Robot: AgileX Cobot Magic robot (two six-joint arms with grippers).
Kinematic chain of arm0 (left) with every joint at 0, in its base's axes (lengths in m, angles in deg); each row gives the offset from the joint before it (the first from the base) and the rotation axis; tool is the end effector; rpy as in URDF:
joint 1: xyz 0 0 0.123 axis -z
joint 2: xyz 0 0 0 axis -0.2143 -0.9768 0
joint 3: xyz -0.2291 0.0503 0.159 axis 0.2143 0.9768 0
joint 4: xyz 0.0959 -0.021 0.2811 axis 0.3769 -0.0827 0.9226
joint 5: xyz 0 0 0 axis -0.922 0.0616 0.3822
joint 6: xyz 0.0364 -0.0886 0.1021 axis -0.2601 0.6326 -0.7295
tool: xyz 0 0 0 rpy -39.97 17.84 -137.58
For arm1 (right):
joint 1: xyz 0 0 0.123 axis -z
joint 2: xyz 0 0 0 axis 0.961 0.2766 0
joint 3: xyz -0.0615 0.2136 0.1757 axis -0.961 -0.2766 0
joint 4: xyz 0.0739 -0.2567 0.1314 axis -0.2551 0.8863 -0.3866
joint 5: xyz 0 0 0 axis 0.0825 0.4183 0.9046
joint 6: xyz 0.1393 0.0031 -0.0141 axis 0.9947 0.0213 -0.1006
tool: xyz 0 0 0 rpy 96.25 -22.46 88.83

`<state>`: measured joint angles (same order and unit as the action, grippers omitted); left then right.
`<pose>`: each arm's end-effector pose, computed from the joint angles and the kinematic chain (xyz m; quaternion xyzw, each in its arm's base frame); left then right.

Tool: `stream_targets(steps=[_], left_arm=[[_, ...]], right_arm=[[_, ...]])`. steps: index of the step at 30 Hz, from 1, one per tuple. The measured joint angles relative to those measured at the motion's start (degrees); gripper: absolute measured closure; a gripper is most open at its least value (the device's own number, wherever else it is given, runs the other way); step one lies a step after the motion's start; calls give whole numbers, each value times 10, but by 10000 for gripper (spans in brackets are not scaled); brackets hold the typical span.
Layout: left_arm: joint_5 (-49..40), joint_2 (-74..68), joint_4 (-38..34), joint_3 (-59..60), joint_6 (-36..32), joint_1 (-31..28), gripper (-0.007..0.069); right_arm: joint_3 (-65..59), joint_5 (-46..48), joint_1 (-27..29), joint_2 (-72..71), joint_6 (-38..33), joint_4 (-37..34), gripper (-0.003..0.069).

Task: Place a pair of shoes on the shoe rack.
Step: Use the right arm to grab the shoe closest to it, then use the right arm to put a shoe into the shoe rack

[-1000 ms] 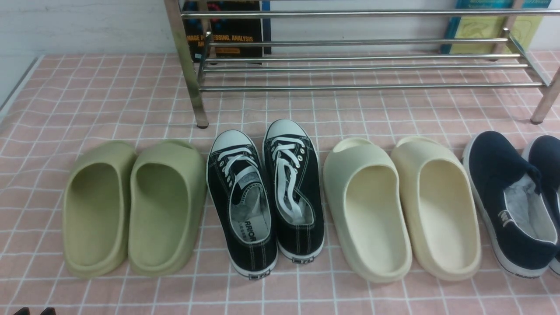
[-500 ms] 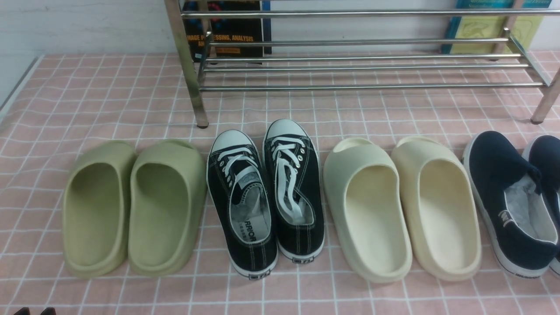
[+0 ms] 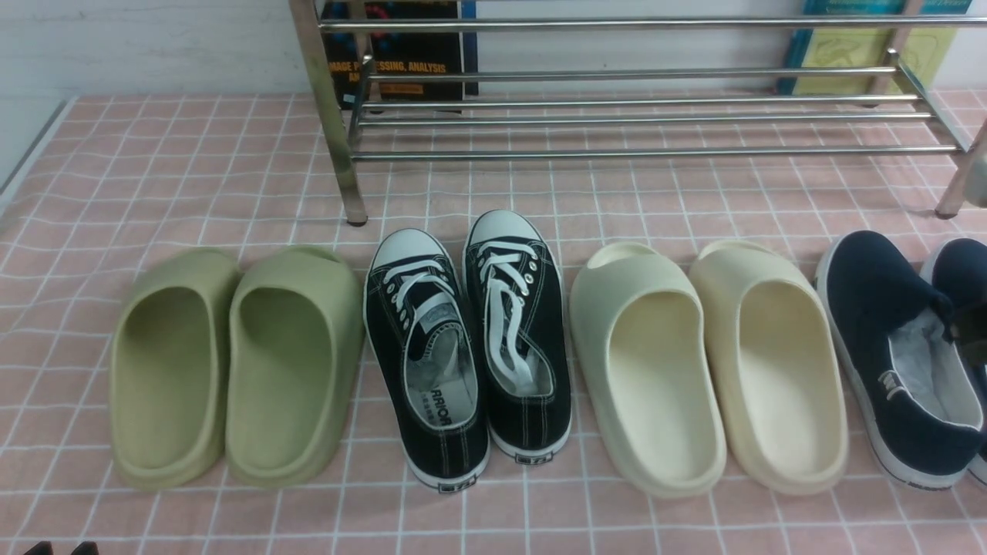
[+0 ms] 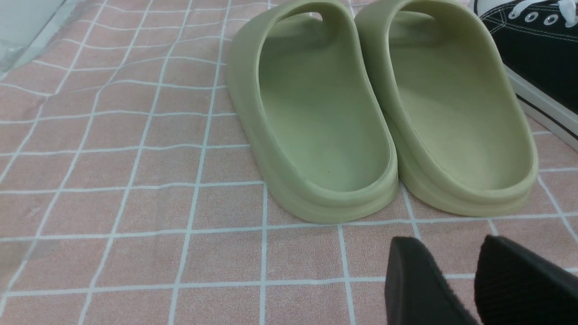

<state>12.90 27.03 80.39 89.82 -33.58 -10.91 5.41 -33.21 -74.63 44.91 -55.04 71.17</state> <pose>0.1473 -0.0052 0.1579 0.0316 0.8041 0.0012 0.5937 0.3215 0.0171 0.2127 -0.0385 0.9685 0.0418 0.2424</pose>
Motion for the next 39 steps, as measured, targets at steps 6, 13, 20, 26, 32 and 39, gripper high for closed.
stream_targets(steps=[6,13,20,26,32,39], left_arm=[[0,0,0,0,0,0,384],[0,0,0,0,0,0,384],[0,0,0,0,0,0,384],[0,0,0,0,0,0,384],[0,0,0,0,0,0,384],[0,0,0,0,0,0,384]], right_arm=[[0,-54,-2,82,-2,-28,248],[0,-90,-8,180,-2,-28,414],[5,-90,-12,194,-2,-25,635],[7,-66,-12,133,-3,-13,635],[50,-9,-12,86,-26,-12,635],[132,-5,-24,118,-83,-39,635]])
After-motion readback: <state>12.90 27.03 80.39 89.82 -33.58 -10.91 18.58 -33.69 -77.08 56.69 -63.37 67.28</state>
